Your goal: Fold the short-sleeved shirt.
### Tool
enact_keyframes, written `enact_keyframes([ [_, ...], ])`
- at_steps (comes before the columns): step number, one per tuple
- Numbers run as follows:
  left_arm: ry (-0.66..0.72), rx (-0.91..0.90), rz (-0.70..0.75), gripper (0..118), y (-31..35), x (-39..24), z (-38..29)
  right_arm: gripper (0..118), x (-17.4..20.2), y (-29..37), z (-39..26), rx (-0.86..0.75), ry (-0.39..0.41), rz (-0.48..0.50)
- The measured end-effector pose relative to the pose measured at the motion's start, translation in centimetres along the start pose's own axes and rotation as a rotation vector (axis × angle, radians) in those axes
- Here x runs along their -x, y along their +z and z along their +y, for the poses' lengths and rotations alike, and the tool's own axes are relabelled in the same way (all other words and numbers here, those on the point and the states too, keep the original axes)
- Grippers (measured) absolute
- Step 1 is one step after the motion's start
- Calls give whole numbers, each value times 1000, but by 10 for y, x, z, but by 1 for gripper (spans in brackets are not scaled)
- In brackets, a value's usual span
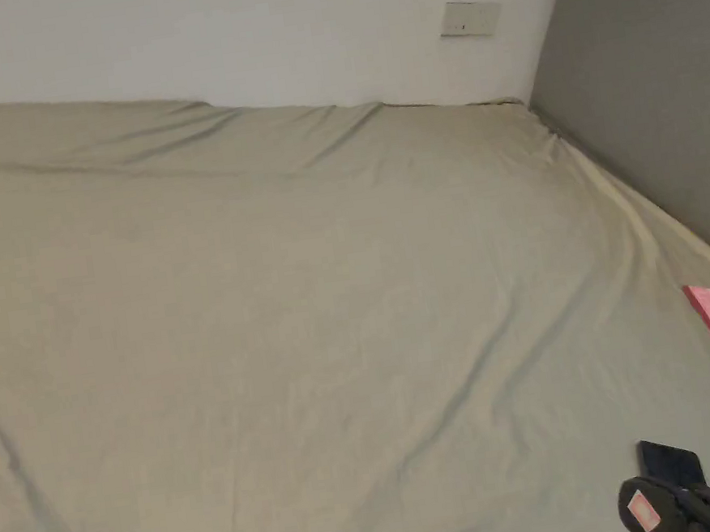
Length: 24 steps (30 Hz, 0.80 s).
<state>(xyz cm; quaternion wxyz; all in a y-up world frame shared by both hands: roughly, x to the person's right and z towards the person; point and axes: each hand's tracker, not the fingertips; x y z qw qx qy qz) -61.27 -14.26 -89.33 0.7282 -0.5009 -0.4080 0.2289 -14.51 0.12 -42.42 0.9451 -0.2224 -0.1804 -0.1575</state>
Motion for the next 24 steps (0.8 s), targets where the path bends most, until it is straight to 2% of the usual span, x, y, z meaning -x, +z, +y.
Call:
enact_keyframes([
  [2,-54,-34,49,20,20,-14,12,13,0,1,1,-14,-4,46],
  [7,-300,8,389,20,56,-56,36,11,5,2,-1,-31,42,14],
  [9,-352,40,438,21,58,-74,35,11,6,4,-2,-38,51,19],
  [11,-459,101,501,20,51,-87,27,11,7,4,-4,-39,58,10],
  [14,-526,169,485,21,17,-106,8,11,3,1,-9,-27,46,13],
  [18,-551,277,376,21,-55,-115,-15,11,-2,1,-14,-7,12,16],
  [22,-514,319,338,21,-122,-111,-37,11,-6,7,-17,2,15,-12],
  [24,-443,399,327,24,-150,-96,-50,11,-10,10,-19,11,8,-18],
])
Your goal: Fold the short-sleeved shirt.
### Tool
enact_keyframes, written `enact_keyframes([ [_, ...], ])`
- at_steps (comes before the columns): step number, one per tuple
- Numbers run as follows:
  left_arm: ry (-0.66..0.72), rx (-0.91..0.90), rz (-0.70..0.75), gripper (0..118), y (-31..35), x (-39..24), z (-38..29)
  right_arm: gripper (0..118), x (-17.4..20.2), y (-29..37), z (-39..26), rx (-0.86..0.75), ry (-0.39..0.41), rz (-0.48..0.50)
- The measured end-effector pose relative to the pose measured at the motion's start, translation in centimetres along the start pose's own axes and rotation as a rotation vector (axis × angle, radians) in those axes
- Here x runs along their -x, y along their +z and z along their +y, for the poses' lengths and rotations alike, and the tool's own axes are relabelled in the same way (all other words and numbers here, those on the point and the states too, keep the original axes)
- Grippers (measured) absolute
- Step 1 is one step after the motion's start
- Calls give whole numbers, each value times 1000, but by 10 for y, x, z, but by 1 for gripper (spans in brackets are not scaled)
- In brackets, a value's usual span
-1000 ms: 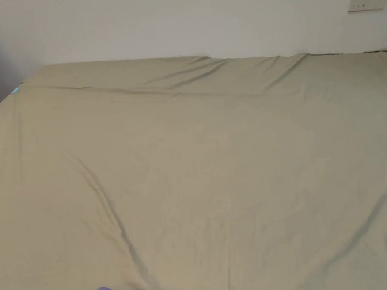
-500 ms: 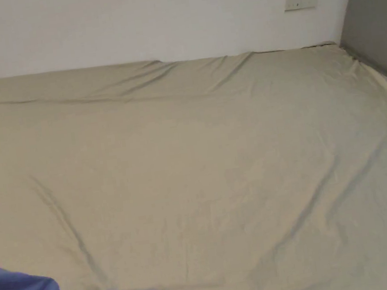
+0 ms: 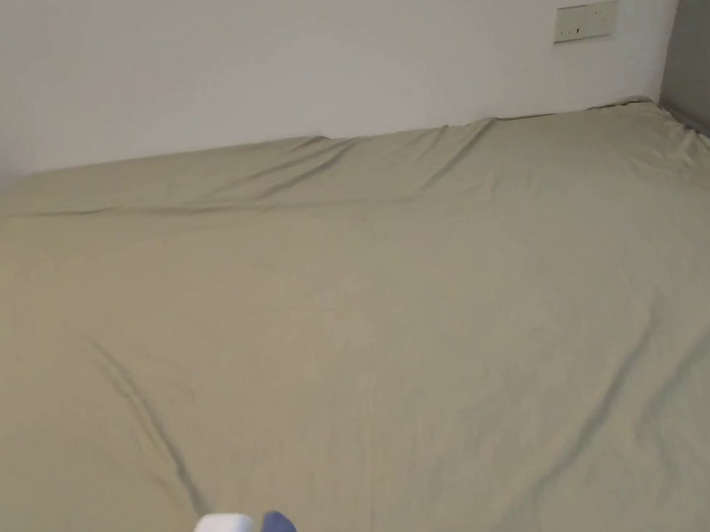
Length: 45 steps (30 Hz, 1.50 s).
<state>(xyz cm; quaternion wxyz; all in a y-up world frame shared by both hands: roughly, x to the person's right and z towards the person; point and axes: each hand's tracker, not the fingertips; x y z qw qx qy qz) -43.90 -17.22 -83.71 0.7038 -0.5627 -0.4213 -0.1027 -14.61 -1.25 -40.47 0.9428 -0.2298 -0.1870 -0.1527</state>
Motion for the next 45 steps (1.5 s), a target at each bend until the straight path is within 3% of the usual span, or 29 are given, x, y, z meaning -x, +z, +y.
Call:
enact_keyframes([
  [3,-17,-15,-57,45,-26,4,-16,11,-5,3,-3,8,-6,-21],
  [6,28,-63,-142,78,-3,3,-19,11,-11,7,-5,8,-19,-31],
  [8,26,-77,-112,98,24,2,-18,11,-14,9,-4,4,-30,-35],
  [9,-6,-187,-77,101,44,3,-16,11,-16,10,-5,3,-35,-35],
  [12,-32,-292,115,95,89,-5,-6,11,-19,10,-5,0,-51,-35],
  [13,-40,-290,171,81,94,-7,-4,11,-18,9,-6,-1,-56,-30],
  [14,-70,-276,196,54,94,-15,-3,11,-18,7,-7,-1,-62,-25],
  [15,-105,-251,196,11,89,-19,-3,11,-17,3,-8,4,-68,-19],
  [19,-210,-105,129,7,33,-46,-13,11,-10,-12,-16,36,-80,-3],
  [22,-171,83,-15,7,-24,-60,-23,11,-6,-21,-22,56,-81,12],
  [24,-149,155,20,6,-57,-61,-27,11,-3,-24,-23,70,-65,16],
  [26,-142,56,-10,5,-62,-56,-26,11,-1,-24,-23,75,-48,15],
  [28,-42,92,-40,5,-57,-51,-20,11,-2,-24,-23,80,-45,20],
  [30,-164,68,-14,5,-55,-56,-25,11,-3,-33,-25,93,-65,53],
  [32,-159,65,-27,6,-50,-54,-24,11,2,-45,-23,119,-74,62],
  [33,-154,32,-67,16,-42,-54,-24,11,7,-51,-22,124,-69,66],
  [34,-132,-13,-120,38,-27,-53,-24,11,13,-57,-20,124,-60,90],
  [36,-42,-122,-284,108,10,-43,-26,11,30,-74,-15,130,-32,145],
  [37,3,-185,-332,115,32,-35,-29,11,44,-86,-12,137,-9,177],
  [39,98,-335,-372,115,77,-6,-36,11,75,-115,-11,188,52,253],
  [43,222,-444,-215,115,116,63,-56,11,138,-190,-30,287,115,397],
  [45,323,-391,-140,115,119,97,-66,11,168,-235,-47,367,125,466],
])
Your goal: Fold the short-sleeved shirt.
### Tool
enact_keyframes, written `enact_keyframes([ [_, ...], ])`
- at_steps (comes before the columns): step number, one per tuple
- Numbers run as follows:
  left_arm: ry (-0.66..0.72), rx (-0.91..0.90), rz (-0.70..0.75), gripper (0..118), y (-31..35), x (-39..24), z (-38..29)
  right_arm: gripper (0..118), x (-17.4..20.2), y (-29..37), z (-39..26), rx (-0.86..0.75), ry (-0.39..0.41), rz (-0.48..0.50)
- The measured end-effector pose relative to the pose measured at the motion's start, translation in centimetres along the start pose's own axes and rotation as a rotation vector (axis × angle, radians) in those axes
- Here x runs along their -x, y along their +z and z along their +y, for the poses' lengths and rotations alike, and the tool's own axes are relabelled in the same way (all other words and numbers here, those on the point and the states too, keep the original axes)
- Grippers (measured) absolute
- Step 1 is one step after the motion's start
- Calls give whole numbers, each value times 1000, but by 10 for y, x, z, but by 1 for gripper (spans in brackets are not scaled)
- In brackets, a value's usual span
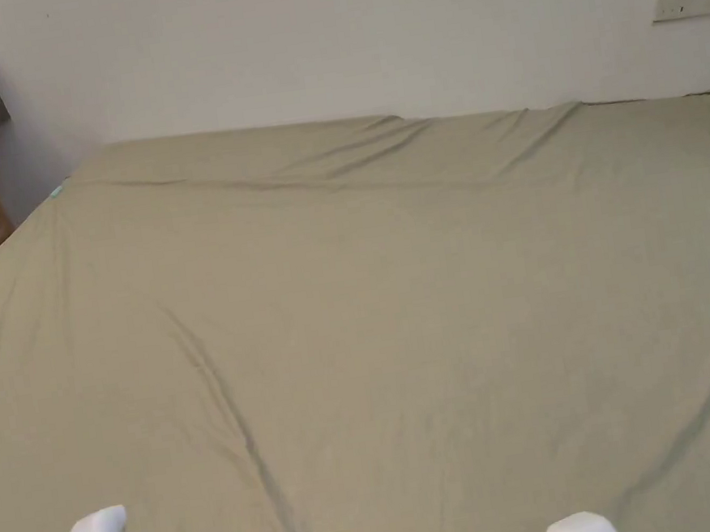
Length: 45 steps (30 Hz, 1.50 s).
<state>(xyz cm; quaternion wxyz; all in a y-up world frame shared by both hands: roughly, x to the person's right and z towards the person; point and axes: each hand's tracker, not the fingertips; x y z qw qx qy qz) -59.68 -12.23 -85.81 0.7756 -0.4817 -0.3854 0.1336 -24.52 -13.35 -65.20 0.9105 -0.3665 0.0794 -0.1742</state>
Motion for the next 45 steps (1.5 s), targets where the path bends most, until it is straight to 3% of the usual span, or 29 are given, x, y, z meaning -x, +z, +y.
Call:
enact_keyframes([
  [3,127,22,-33,115,-2,33,-4,11,5,-70,-3,153,18,39],
  [6,210,24,-74,115,-15,52,-13,10,1,-120,-26,328,43,-23],
  [8,229,46,-78,115,-32,55,-17,10,-3,-106,-26,192,84,44],
  [10,218,114,-104,115,-55,42,-21,10,-11,-106,-21,263,56,50],
  [13,160,244,-151,115,-104,46,-21,10,-19,-108,-18,276,-48,85],
  [14,156,279,-173,115,-119,43,-24,10,-19,-107,-18,272,-38,79],
  [17,40,173,-155,118,-131,27,-21,10,-13,-104,-25,243,-13,64],
  [20,228,329,-310,118,-151,20,-24,10,-10,-102,-24,237,-5,54],
  [21,201,324,-293,114,-152,19,-28,10,-8,-100,-22,238,18,45],
  [22,136,317,-233,90,-151,18,-26,10,-7,-98,-21,236,33,41],
  [23,59,276,-128,42,-144,20,-21,10,-5,-94,-19,235,43,35],
  [24,63,259,-113,41,-143,25,-23,10,-5,-92,-18,231,49,27],
  [26,194,283,-247,41,-138,34,-32,10,-8,-81,-13,187,1,80],
  [29,185,237,-223,41,-133,45,-33,10,-10,-59,-2,123,-71,106],
  [35,177,187,-167,41,-92,83,-2,10,-23,2,18,-38,-140,79],
  [41,6,315,133,41,-3,157,67,10,-45,63,29,-107,-120,-16],
  [45,70,362,352,41,49,206,102,10,-59,100,28,-133,-123,-108],
])
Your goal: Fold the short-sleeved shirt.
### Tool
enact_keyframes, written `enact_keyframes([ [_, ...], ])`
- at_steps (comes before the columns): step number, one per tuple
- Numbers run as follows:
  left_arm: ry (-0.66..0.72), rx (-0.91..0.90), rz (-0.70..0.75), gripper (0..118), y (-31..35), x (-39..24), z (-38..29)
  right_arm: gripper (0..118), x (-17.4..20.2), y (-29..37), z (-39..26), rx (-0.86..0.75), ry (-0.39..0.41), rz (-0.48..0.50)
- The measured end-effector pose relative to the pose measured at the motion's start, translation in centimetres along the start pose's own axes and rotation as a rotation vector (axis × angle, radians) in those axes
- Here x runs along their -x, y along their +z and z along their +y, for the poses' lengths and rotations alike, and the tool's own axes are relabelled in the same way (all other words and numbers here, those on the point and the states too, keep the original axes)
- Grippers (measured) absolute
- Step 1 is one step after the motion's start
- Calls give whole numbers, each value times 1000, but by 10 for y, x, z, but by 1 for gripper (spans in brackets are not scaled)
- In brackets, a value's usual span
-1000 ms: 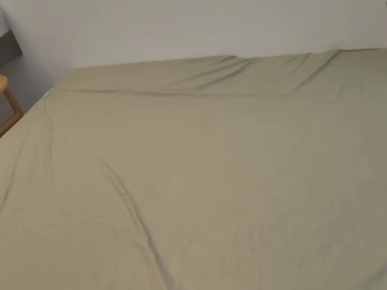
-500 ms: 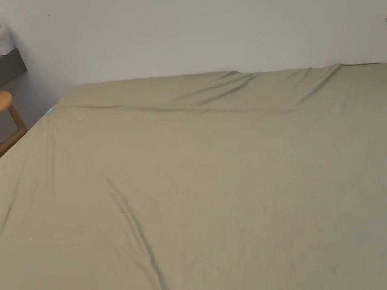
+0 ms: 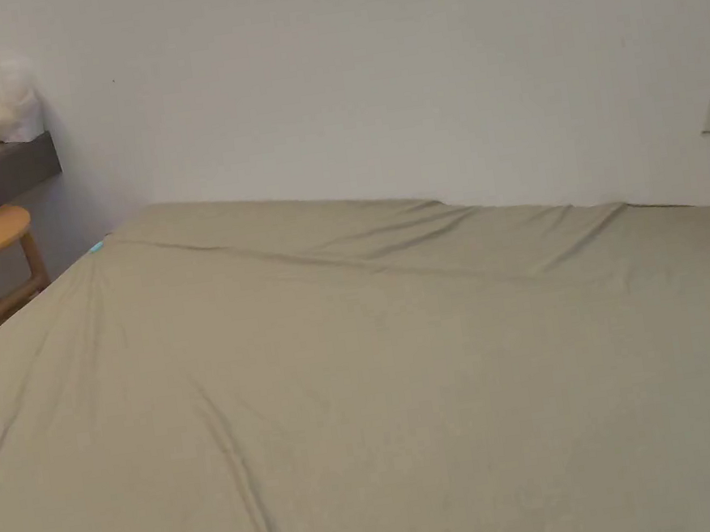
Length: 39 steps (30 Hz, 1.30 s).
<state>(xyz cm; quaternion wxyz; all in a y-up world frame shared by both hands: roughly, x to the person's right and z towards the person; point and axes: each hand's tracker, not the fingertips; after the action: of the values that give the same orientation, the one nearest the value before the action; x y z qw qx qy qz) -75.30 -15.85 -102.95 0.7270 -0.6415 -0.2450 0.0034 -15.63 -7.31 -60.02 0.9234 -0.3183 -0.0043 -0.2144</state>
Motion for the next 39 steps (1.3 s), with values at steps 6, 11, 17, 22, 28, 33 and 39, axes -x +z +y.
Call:
enact_keyframes([
  [6,36,-9,175,51,3,43,-12,10,-14,43,-5,-14,20,-157],
  [11,93,-230,314,112,-3,23,-49,10,-26,70,-9,-41,-19,-172],
  [17,73,-767,380,112,110,-78,-84,10,1,126,37,-216,188,-369],
  [22,-22,-1104,380,114,177,-218,-125,9,57,161,65,-566,300,-512],
  [28,-252,-1214,210,115,185,-348,-163,9,113,162,78,-576,401,-437],
  [33,-245,-1211,58,117,177,-428,-178,118,127,167,65,-632,352,-420],
  [39,-246,-1126,70,117,169,-480,-188,118,130,180,50,-617,387,-465],
])
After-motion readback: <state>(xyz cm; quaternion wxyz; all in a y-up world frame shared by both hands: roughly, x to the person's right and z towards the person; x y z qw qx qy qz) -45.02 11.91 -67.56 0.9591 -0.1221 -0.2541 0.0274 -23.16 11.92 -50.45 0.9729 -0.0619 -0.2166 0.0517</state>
